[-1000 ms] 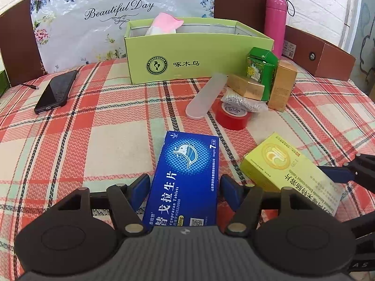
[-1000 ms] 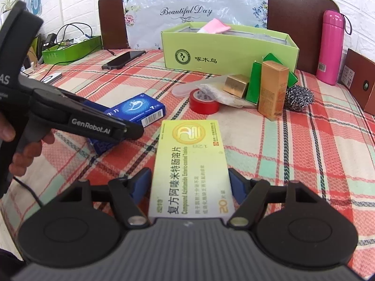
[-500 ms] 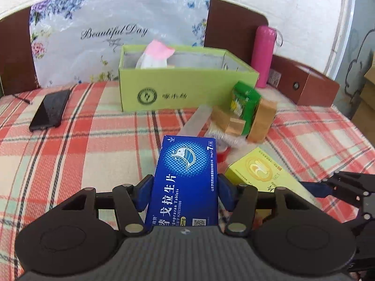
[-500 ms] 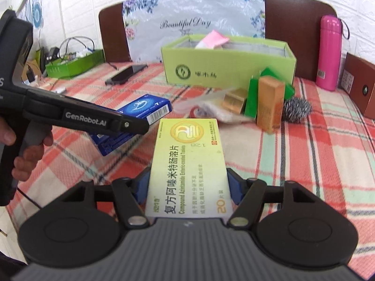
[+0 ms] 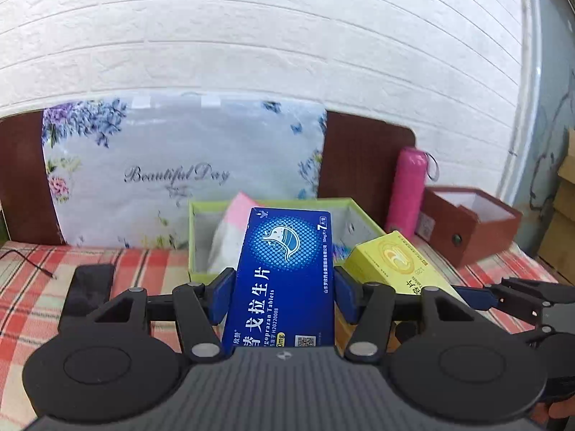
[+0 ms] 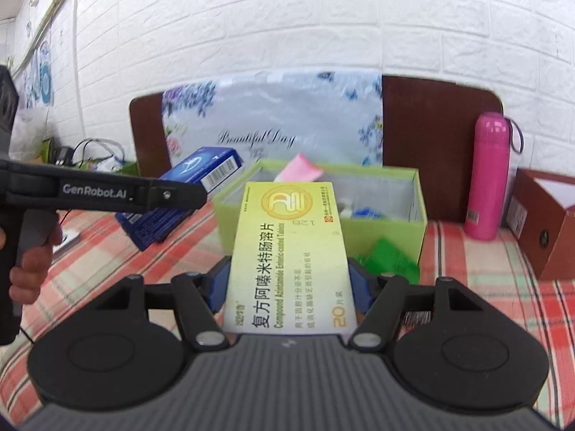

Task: Organize objects
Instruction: 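Carry both medicine boxes into the lime-green box and release both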

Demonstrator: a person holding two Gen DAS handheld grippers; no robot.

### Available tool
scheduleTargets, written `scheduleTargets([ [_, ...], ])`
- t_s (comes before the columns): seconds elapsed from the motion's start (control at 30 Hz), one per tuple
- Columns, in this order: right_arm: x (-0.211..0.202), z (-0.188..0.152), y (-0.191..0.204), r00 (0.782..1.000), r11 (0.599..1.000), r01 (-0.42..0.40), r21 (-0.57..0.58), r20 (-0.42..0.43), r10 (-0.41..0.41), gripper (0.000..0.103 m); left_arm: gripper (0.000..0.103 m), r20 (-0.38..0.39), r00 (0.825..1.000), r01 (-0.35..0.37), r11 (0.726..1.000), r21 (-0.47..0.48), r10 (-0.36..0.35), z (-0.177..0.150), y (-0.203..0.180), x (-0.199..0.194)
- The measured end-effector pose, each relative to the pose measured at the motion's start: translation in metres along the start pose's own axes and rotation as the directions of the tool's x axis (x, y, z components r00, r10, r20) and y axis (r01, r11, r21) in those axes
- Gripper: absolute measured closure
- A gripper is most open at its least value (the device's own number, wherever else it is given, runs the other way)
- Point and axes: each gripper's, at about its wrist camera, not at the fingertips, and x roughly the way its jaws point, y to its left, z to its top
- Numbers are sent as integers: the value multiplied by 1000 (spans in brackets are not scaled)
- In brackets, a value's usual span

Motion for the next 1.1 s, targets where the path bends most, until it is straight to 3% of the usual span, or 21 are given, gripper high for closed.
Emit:
scheduleTargets([
  [0.37,108,56,-22,995,994,89,67,28,-91,38,43,-8,997,-73,991,-112,72,49,27,92],
  [0.6,172,54,-26,990,987,142,79,-27,-141,38,43,-52,994,-105,987,-121,99,55,47,135],
  [0.73,198,46,-24,992,988,120,96,-60,-115,38,43,-68,991,-122,986,-115,115,49,55,155],
  [0.77,205,43,-22,992,991,102,83,-80,-95,37,38,-56,991,-123,985,-117,117,45,56,157],
  [0.8,210,42,-20,991,995,77,60,-111,-70,35,32,-55,991,-128,985,-113,123,43,57,158],
  [0.83,213,40,-17,989,997,60,38,-135,-54,25,21,-55,990,-135,985,-110,130,41,57,157],
  [0.93,209,33,-11,990,996,85,-18,-109,-86,10,19,-33,992,-124,986,-113,121,35,60,150],
  [1.1,193,40,-15,990,994,105,-15,-94,-106,2,19,-52,990,-136,982,-132,130,38,62,142],
])
